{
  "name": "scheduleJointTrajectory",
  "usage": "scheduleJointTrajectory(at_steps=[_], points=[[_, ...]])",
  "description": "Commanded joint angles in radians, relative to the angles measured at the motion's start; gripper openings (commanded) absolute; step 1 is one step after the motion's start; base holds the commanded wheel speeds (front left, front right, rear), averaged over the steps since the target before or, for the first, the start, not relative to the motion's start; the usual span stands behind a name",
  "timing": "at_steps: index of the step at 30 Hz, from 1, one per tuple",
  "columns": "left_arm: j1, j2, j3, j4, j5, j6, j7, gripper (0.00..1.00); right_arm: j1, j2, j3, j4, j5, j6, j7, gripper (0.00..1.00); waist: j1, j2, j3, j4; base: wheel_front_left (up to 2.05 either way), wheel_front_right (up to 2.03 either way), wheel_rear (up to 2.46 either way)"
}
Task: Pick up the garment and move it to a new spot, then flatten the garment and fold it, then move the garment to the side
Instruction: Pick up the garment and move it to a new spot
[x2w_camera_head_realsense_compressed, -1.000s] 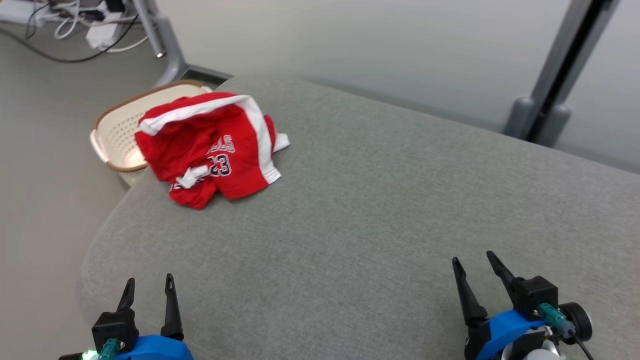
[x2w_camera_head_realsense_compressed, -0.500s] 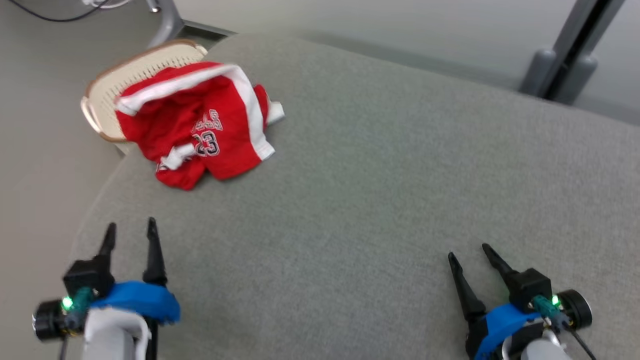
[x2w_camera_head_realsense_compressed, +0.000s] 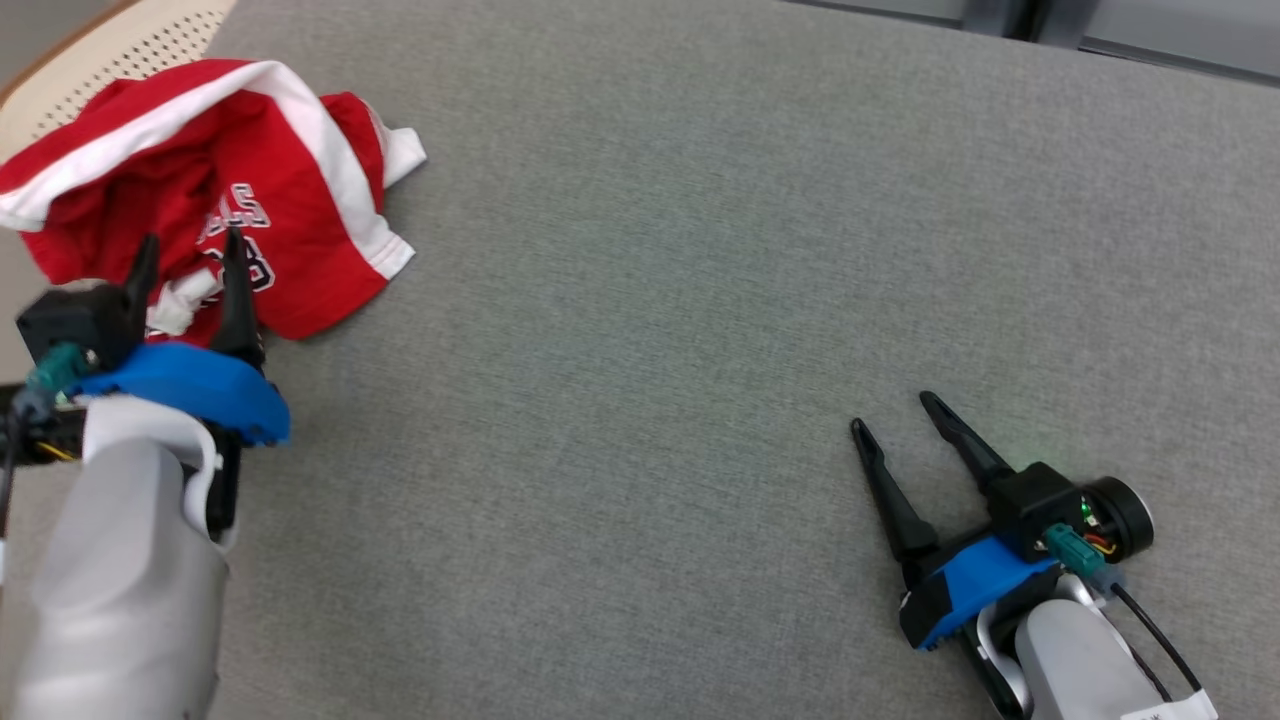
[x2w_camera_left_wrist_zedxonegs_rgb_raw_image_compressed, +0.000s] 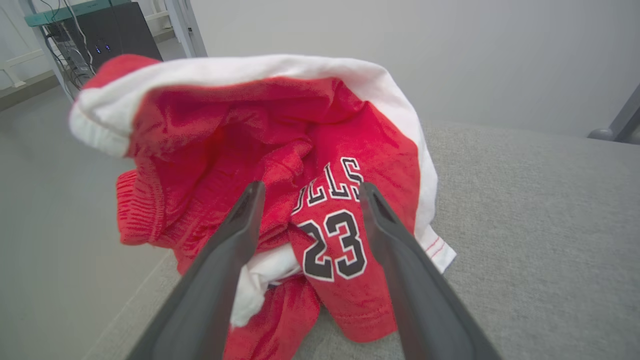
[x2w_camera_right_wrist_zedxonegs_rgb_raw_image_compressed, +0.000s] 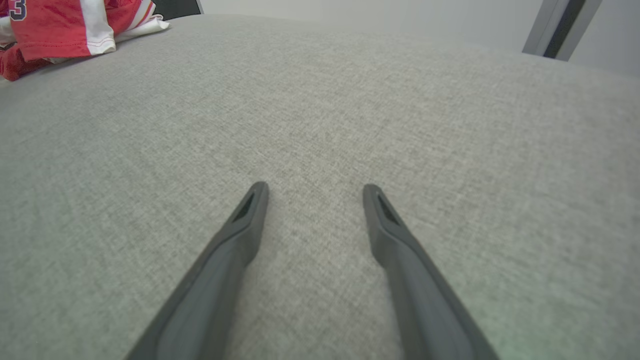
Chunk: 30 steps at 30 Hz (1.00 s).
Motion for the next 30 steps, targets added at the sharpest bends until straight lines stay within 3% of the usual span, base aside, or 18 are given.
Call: scheduleJointTrajectory(at_steps=[1, 7, 14, 15, 16, 23, 30], points=[[-0.038, 0.022, -0.013, 0.017, -0.013, 0.0, 0.002, 1.0, 0.038, -0.053, -0.032, 0.105, 0.012, -0.013, 0.036, 1.0, 0.0004, 0.0, 0.008, -0.007, 0.0, 0.0, 0.0], [-0.165, 0.082, -0.066, 0.162, -0.077, -0.001, 0.046, 1.0, 0.017, -0.053, -0.011, 0.137, 0.019, -0.013, 0.04, 1.0, 0.0004, 0.0, 0.043, -0.044, 0.0, 0.0, 0.0], [-0.249, 0.092, -0.093, 0.296, -0.09, -0.001, 0.103, 1.0, 0.01, -0.056, -0.003, 0.171, 0.027, -0.015, 0.046, 1.0, 0.0004, 0.0, 0.059, -0.06, 0.0, 0.0, 0.0], [-0.253, 0.092, -0.095, 0.311, -0.092, -0.001, 0.102, 0.56, 0.009, -0.056, -0.003, 0.175, 0.028, -0.015, 0.046, 1.0, 0.0004, 0.0, 0.058, -0.061, 0.0, 0.0, 0.0], [-0.256, 0.09, -0.096, 0.324, -0.093, 0.0, 0.096, 0.0, 0.009, -0.056, -0.003, 0.177, 0.029, -0.015, 0.046, 1.0, 0.0004, 0.0, 0.056, -0.062, 0.0, 0.0, 0.0], [-0.272, 0.087, -0.113, 0.36, -0.084, 0.0, 0.033, 0.0, 0.021, -0.046, -0.007, 0.174, 0.038, -0.015, 0.045, 1.0, 0.0004, 0.0, 0.013, -0.053, 0.0, 0.0, 0.0], [-0.302, 0.079, -0.165, 0.242, -0.063, 0.0, -0.004, 0.0, 0.057, -0.007, 0.003, 0.151, 0.055, -0.009, 0.03, 1.0, 0.0004, 0.0, -0.078, -0.045, 0.0, 0.0, 0.0]])
